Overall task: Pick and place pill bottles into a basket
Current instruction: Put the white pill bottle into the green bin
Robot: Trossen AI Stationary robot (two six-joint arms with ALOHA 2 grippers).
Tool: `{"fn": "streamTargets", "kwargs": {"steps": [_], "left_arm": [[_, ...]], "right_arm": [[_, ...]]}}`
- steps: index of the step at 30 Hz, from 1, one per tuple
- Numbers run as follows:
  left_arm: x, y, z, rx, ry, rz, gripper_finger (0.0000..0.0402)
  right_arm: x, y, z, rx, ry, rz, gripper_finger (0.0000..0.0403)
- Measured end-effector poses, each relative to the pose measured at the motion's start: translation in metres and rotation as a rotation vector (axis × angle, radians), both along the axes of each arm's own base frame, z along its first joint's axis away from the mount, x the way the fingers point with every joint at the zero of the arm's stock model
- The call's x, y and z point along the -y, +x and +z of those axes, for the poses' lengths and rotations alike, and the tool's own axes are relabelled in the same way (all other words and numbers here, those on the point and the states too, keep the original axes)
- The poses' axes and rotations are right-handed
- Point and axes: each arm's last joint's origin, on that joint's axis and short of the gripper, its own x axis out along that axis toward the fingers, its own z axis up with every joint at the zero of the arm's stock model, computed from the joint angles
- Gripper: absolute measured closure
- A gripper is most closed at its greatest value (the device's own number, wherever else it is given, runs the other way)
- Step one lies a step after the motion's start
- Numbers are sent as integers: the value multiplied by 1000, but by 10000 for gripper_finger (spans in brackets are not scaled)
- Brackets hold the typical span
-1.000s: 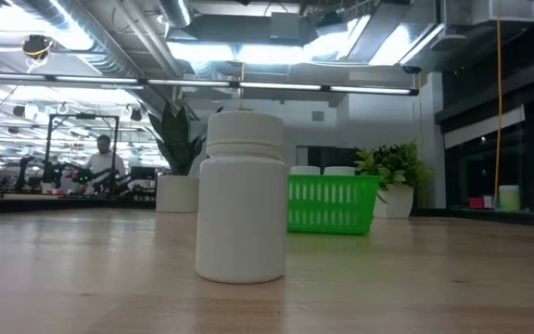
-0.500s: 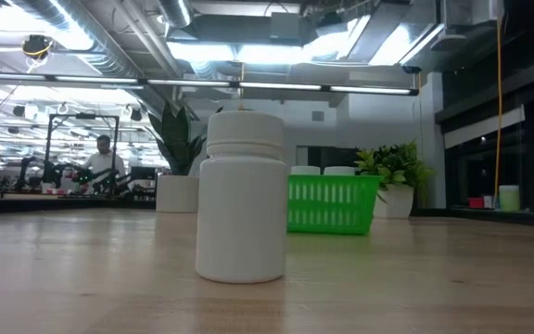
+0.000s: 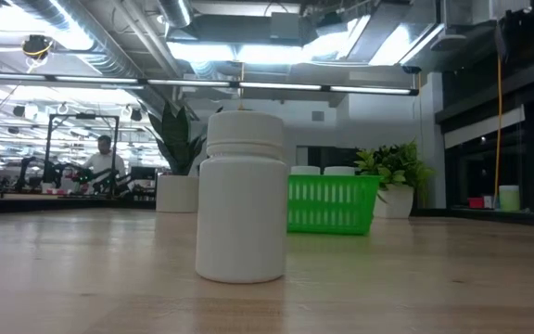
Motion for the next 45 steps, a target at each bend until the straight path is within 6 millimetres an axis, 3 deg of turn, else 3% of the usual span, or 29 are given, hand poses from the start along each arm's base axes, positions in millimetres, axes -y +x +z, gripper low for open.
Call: {"fn": "streamTargets", "kwargs": {"steps": [13,21,29,40,45], "left_arm": [[0,0,0,0,3,0,92],[4,-1,0,2,-7,0,92],[5,-1,0,2,-8,-7,92],[5,0,-1,-3,-1,-12,92],[5,0,-1,-3,0,-13,92]], "right_arm": [[7,13,-11,-37,23,17,79],[14,6,-43,-61,149,-23,95],[16,8,-39,-43,155,-20,142],[15,16,-23,10,184,-12,168],[14,20,-16,18,185,0,212]]}}
